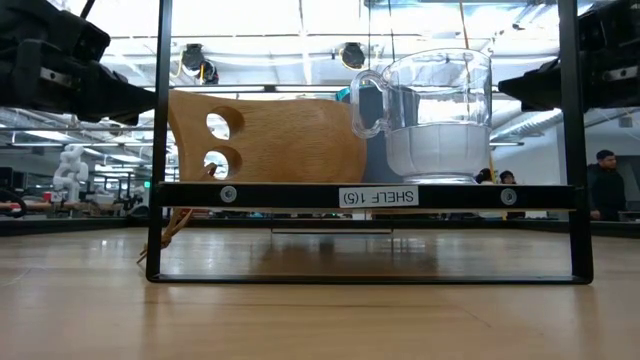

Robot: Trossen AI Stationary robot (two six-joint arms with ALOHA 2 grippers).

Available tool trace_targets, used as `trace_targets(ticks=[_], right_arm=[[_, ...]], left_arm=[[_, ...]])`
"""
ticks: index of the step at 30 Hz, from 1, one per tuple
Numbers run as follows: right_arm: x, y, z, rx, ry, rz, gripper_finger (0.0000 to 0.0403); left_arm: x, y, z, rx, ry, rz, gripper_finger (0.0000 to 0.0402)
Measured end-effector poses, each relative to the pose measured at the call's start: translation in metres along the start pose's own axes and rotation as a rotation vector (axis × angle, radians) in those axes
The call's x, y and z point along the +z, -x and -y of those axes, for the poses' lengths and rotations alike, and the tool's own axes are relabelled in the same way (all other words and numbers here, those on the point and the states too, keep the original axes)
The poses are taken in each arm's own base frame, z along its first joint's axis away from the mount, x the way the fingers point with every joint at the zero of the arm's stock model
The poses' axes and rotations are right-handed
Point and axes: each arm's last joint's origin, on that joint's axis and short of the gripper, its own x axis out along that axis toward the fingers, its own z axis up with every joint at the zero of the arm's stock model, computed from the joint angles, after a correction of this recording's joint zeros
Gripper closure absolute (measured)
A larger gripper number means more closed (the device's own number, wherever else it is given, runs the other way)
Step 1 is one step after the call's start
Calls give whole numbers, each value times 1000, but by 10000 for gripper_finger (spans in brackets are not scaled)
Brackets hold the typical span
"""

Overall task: Stack small to large cups/mugs on shelf
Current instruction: Return to Home Position

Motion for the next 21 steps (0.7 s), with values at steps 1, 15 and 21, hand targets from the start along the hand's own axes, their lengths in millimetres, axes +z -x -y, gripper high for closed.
trace_targets(ticks=[1,15,21], right_arm=[[0,0,0,0,1,-1,403],[0,0,0,-4,2,5,403],[1,0,0,-5,2,5,403]], left_arm=[[0,0,0,-2,4,0,400],[2,16,-3,-2,-6,58,400],[4,20,-4,11,8,84,400]])
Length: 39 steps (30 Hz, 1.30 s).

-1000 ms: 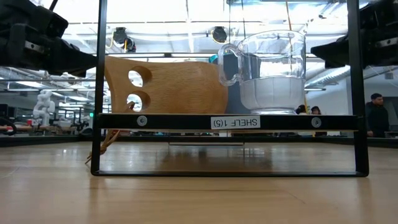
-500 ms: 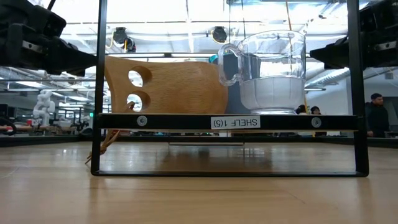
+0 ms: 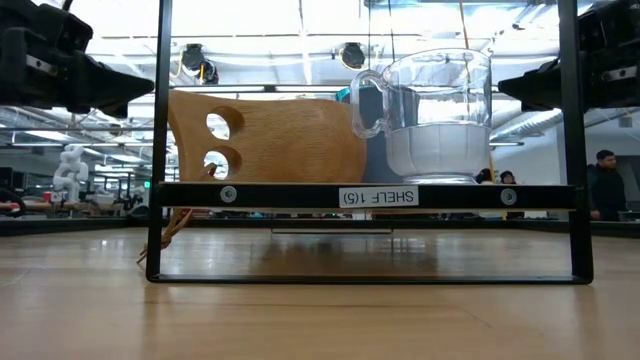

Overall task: Stack small to large cups/mugs on shelf
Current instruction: Return to Home Position

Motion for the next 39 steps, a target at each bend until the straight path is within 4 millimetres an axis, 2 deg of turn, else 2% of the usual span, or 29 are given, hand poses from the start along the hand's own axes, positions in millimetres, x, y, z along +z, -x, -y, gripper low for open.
trace_targets(ticks=[15,22,30,39], right_arm=[[0,0,0,0,0,0,403],[0,0,0,0,0,0,403],[0,0,0,0,0,0,403],[0,0,0,0,0,1,403]], left_arm=[[0,0,4,-28,42,-1,400],[0,0,5,-34,41,0,387],[5,0,3,-5,30,24,399],[2,0,5,-70,18,-1,398]])
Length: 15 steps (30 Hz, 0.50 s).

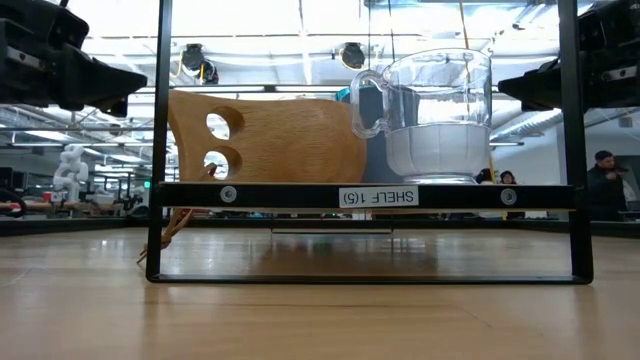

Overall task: Stack small to large cups/mugs on shelf
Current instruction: Return to Home Position

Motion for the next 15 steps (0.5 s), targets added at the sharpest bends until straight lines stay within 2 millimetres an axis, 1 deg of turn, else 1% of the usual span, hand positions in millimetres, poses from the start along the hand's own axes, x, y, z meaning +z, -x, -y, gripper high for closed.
trace_targets(ticks=[5,12,15], right_arm=[[0,0,0,0,0,0,403],[0,0,0,0,0,0,403],[0,0,0,0,0,0,403]], left_arm=[[0,0,0,5,38,-3,391],[0,0,0,18,39,-5,399],[0,0,-1,20,40,-5,395]])
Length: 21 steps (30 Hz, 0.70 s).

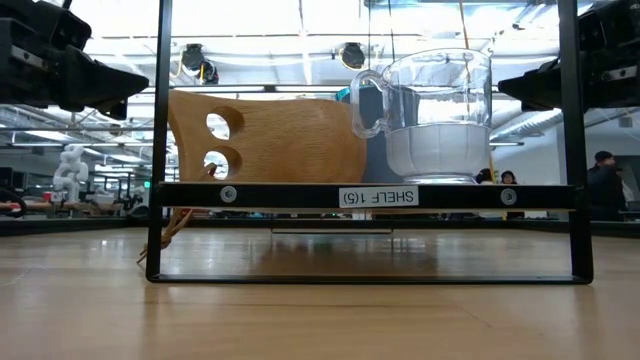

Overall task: Stack small to large cups/mugs on shelf
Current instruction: Return to Home Position

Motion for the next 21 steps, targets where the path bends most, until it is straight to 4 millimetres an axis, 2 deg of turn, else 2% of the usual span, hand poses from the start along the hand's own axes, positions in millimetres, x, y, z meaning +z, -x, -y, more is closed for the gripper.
trace_targets(ticks=[9,21], right_arm=[[0,0,0,0,0,0,403],[0,0,0,0,0,0,403]], left_arm=[[0,0,0,1,1,0,374],[0,0,0,1,1,0,398]])
